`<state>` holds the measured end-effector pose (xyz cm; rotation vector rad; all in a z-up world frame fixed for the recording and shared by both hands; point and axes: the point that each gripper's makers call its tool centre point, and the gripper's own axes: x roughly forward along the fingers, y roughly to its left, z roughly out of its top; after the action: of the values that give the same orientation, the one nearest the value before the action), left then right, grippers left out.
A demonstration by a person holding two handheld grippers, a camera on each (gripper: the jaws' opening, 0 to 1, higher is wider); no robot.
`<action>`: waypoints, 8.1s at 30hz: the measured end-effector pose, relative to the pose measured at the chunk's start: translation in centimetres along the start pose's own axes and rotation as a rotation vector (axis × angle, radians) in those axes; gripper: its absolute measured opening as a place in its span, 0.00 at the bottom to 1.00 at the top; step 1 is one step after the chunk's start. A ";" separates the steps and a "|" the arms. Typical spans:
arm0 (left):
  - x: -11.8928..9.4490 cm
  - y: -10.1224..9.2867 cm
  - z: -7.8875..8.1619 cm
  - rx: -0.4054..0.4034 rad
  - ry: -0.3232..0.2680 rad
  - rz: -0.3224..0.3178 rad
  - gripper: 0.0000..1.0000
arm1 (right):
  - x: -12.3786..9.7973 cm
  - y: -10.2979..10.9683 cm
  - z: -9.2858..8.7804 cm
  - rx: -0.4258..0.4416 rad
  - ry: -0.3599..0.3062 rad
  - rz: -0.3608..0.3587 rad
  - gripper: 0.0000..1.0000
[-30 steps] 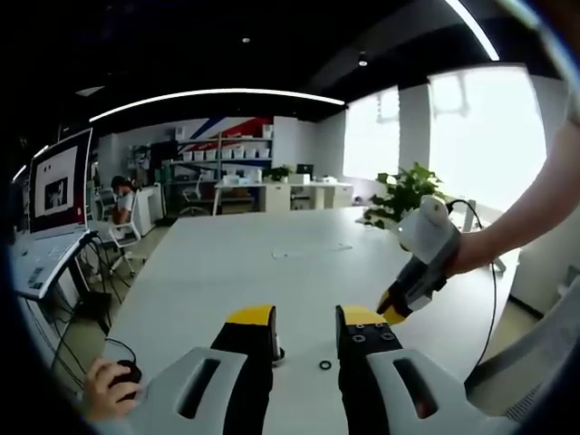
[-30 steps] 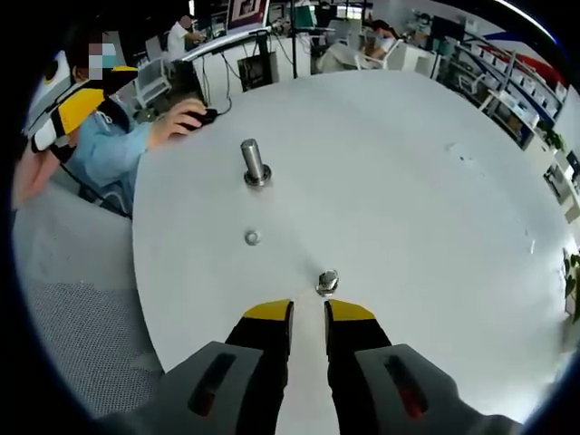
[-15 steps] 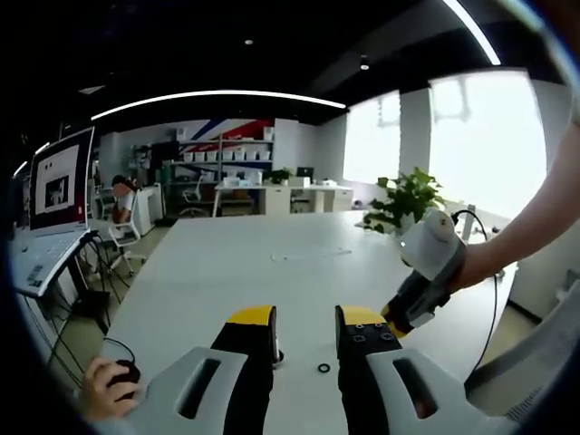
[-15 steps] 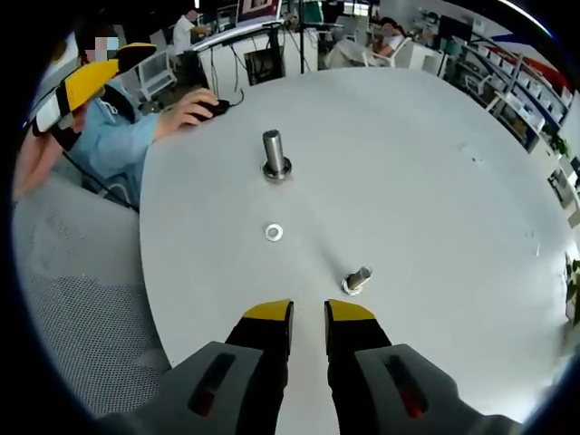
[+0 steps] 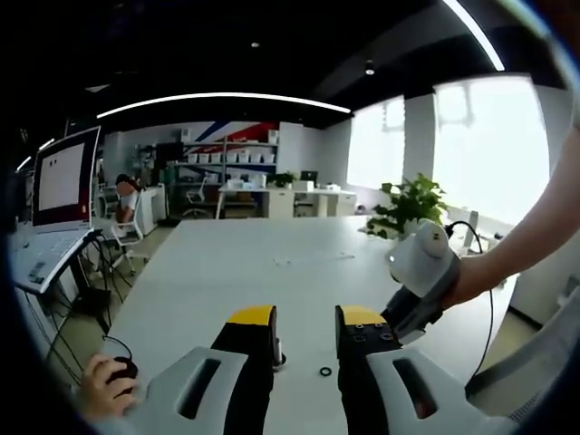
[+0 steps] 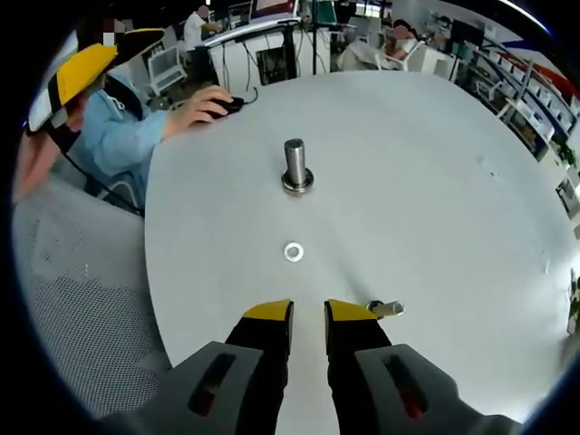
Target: Place the washer onto the threaded stud by aligning its center hole with the stud, sliding it down to the base, and recovering from edge contact or off-axis alignment until the washer reaches the visible bottom stop.
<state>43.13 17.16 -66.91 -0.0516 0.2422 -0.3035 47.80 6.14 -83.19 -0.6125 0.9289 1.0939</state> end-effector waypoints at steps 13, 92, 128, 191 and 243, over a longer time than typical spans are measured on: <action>0.0 0.1 -0.3 -0.015 0.007 0.003 0.24 | 2.1 0.9 1.3 -0.012 0.007 0.027 0.16; 0.0 -0.2 -0.6 -0.052 0.020 -0.013 0.23 | 6.3 1.4 2.3 -0.063 -0.007 0.010 0.15; 0.2 -0.4 -1.0 -0.043 0.037 -0.018 0.23 | 3.2 0.5 2.3 -0.023 -0.070 -0.021 0.13; 0.0 0.2 -0.9 -0.011 0.042 0.016 0.23 | -2.8 -5.5 0.2 0.006 -0.034 -0.145 0.14; 0.0 0.2 -0.9 -0.030 0.041 0.007 0.23 | -2.3 -6.3 -0.1 -0.002 0.007 -0.152 0.17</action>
<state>42.99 17.27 -67.84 -0.0740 0.2878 -0.2939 53.22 2.73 -81.40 -0.6779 0.8729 0.9571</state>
